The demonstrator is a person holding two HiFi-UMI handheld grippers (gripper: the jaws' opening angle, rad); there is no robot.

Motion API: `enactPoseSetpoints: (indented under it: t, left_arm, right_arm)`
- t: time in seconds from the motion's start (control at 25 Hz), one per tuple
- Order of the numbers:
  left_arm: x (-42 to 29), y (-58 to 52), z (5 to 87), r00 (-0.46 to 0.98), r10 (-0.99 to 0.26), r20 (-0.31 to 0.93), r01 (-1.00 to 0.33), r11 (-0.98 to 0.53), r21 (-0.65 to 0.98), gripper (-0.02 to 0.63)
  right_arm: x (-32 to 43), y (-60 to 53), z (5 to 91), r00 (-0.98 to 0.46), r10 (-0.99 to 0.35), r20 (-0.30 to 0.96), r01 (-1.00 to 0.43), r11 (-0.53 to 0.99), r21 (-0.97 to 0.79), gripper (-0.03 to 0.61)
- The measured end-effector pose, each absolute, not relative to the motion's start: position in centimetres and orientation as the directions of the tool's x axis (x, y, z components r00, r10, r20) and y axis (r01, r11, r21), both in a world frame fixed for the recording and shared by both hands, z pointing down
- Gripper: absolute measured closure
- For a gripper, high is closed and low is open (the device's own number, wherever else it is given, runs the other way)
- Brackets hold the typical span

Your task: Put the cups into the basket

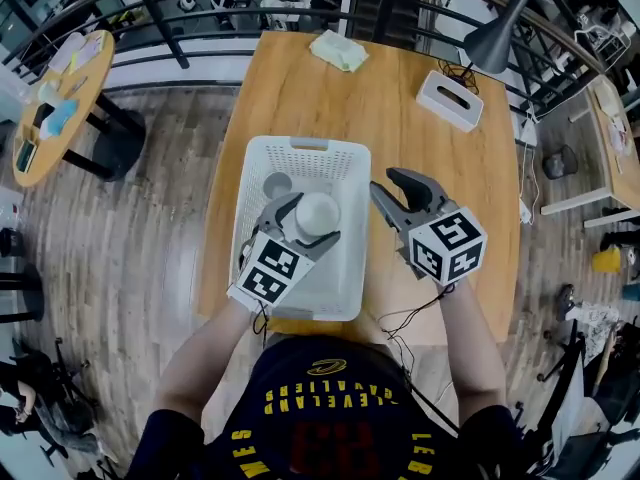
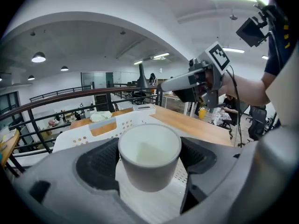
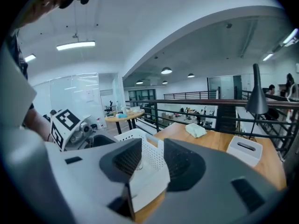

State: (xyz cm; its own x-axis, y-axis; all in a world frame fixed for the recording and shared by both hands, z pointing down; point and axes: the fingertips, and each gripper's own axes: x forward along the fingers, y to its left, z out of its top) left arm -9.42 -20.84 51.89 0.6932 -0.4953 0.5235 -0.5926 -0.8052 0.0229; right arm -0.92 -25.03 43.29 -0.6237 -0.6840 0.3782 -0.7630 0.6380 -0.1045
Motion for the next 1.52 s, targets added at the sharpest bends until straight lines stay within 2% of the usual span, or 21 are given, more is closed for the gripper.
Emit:
enactPoseSetpoints:
  t: [0.68, 1.2, 1.52]
  left_arm:
    - [-5.9, -22.7, 64.2, 0.567, -0.417, 0.71, -0.667, -0.738, 0.099, 0.221]
    - [-6.4, -21.0, 67.9, 0.512, -0.352, 0.784, -0.719, -0.675, 0.166, 0.219]
    - [-6.5, -20.0, 68.4, 0.47, -0.307, 0.828, -0.675, -0.729, 0.113, 0.219]
  right_arm:
    - [3.8, -23.5, 43.6, -0.579, -0.734, 0.356, -0.81, 0.57, -0.141, 0.426]
    - [4.0, -23.3, 43.7, -0.585, -0.741, 0.329, -0.809, 0.563, -0.168, 0.428]
    - [3.5, -23.4, 43.9, -0.596, -0.732, 0.33, -0.801, 0.572, -0.177, 0.428]
